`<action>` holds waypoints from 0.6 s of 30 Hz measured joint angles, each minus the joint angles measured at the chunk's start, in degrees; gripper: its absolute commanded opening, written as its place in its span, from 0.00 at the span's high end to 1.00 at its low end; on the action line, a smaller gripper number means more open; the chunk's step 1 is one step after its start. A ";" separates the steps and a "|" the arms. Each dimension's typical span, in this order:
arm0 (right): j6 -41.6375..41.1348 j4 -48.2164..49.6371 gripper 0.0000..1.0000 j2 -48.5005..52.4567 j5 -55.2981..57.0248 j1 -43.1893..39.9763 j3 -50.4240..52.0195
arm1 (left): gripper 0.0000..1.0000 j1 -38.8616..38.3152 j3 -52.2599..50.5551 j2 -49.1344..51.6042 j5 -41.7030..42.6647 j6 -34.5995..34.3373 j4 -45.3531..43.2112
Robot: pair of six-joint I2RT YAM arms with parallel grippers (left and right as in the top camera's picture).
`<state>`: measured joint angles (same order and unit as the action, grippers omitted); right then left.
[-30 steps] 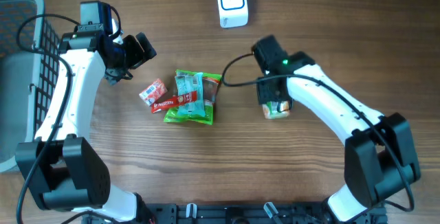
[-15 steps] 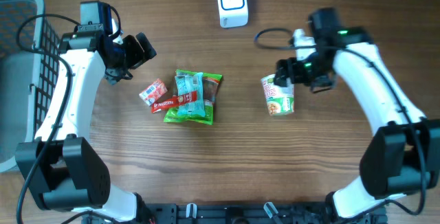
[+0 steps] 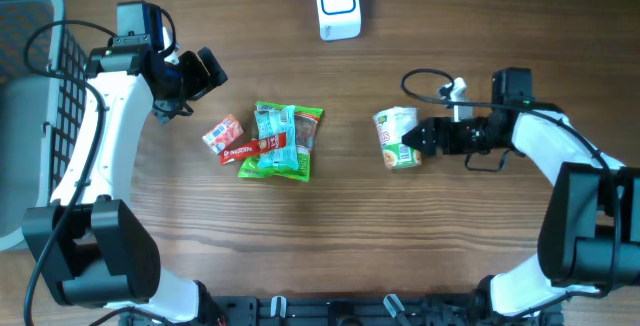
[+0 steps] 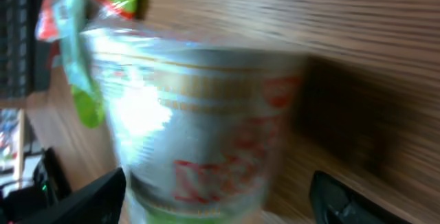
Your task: Scan the item barcode
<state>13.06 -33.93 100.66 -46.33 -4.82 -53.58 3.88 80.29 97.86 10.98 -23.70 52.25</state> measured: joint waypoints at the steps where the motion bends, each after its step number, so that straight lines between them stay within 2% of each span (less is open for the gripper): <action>1: 0.11 0.55 0.25 0.00 -0.76 1.11 0.09 | 0.00 0.00 0.00 0.00 0.00 0.00 -0.04; 8: -7.02 6.78 0.23 0.00 0.94 9.73 0.26 | 0.00 0.00 0.00 0.00 0.00 0.00 -0.02; 11: -12.28 10.62 0.16 0.00 4.20 13.38 0.33 | 0.00 0.00 0.00 0.00 0.00 0.00 0.00; 15: -15.02 12.83 0.11 0.00 7.21 15.89 0.33 | 0.00 0.00 0.00 0.00 -0.02 0.00 -0.02; 17: -15.45 12.94 0.15 0.00 9.05 16.41 0.33 | 0.00 0.00 0.00 0.00 0.00 0.00 -0.02; 18: -15.65 13.03 0.23 -0.02 10.03 16.59 0.33 | 0.00 0.00 0.00 0.00 0.00 0.00 -0.02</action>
<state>-2.59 -20.91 100.64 -36.29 11.77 -53.25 3.88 80.29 97.86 10.98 -23.70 52.23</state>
